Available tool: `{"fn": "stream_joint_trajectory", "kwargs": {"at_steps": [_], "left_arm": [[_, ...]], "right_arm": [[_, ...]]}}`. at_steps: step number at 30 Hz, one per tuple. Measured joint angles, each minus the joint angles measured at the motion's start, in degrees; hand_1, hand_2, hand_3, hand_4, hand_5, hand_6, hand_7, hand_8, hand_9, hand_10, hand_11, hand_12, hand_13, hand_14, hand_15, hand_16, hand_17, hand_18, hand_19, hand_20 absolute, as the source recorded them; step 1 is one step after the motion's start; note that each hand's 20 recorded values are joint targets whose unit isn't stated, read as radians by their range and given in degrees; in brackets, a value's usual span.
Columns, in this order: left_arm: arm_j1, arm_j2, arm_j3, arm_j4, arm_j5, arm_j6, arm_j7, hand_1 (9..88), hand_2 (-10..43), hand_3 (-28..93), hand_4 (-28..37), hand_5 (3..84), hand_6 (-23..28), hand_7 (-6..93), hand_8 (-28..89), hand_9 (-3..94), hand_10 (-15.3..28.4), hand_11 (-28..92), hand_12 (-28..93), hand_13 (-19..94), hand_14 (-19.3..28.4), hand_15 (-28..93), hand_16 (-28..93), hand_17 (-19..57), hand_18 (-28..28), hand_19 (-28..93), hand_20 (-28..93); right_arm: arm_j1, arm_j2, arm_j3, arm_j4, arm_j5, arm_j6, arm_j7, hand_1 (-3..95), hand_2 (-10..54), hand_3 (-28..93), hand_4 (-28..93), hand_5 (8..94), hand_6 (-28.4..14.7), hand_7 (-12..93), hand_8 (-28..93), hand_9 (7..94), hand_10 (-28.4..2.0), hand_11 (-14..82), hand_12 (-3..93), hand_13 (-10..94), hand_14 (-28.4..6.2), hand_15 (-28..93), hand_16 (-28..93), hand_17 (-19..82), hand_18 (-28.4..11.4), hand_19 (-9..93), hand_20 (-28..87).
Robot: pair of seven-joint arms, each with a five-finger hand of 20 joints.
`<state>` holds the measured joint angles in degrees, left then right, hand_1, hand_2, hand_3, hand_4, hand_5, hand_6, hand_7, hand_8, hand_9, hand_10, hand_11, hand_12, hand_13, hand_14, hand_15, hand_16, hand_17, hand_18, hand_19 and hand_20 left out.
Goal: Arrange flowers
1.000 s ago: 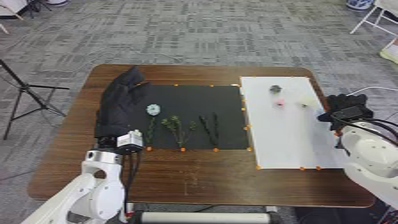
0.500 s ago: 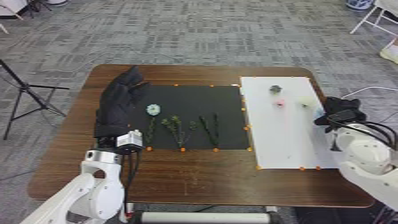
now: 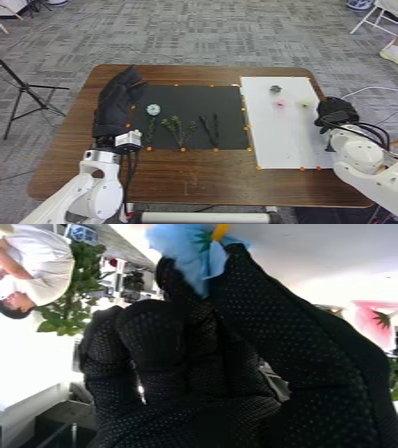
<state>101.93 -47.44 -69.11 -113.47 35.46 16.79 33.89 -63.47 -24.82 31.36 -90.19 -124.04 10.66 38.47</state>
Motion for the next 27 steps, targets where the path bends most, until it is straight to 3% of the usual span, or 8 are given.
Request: {"fn": "stream_joint_trajectory", "kwargs": {"at_steps": [6,10,14,21,27], "left_arm": [[-0.12,0.16,-0.03,-0.01,0.00,0.01,0.00,29.1,-3.0,70,-23.4,32.3,1.9,24.5,-10,27.4,12.3,29,20,25,14.5,38,5,-8.0,20.1,41,18],[-0.07,0.56,-0.45,-0.23,0.05,0.04,0.00,29.1,-3.0,70,-23.4,32.3,2.0,24.4,-10,27.4,12.1,29,20,25,14.5,38,5,-7.9,20.1,41,18],[0.33,0.88,-1.26,-0.74,0.06,0.20,0.03,29.1,-2.9,70,-23.4,32.3,1.9,24.5,-10,27.4,12.1,29,20,25,14.5,38,5,-8.0,20.1,41,18],[1.36,1.37,-2.45,-1.24,0.11,0.85,0.11,29.0,-3.1,71,-23.3,32.4,2.1,24.4,-10,27.5,12.2,29,20,25,14.7,39,5,-7.6,20.3,42,18],[1.56,2.31,-2.77,-1.34,0.11,1.27,0.58,29.0,-3.1,71,-23.3,32.4,2.0,24.4,-10,27.5,12.3,29,20,25,14.6,39,5,-7.5,20.4,42,19]], "right_arm": [[-1.54,0.58,1.87,-2.52,-0.33,2.10,-0.75,49.5,-9.5,85,-18,70.0,0.7,50,9,81.1,-6.7,28.4,56.6,71,-3.7,66,43,35,-18.8,81,48],[0.35,0.82,-0.29,-5.34,-1.34,7.98,-1.47,49.8,-9.5,85,-19,70.2,0.6,50,9,81.3,-6.6,28.0,56.8,71,-3.6,66,43,35,-18.8,81,48],[8.14,-0.41,-8.26,-6.73,-1.96,13.79,-3.16,50.0,-9.5,85,-19,70.2,0.6,49,9,81.4,-6.6,27.6,56.9,71,-3.5,66,44,35,-18.8,81,48],[19.25,-8.68,-14.14,-6.15,-0.59,14.92,-9.84,50.1,-9.5,85,-19,70.2,0.7,49,9,81.5,-6.6,26.9,57.3,71,-3.1,65,44,35,-18.7,81,48],[28.20,-19.16,-23.07,-1.39,0.45,14.93,-10.91,50.0,-9.5,85,-20,70.1,0.8,49,9,81.7,-6.4,26.4,57.4,71,-3.0,65,44,35,-18.7,81,49]]}}
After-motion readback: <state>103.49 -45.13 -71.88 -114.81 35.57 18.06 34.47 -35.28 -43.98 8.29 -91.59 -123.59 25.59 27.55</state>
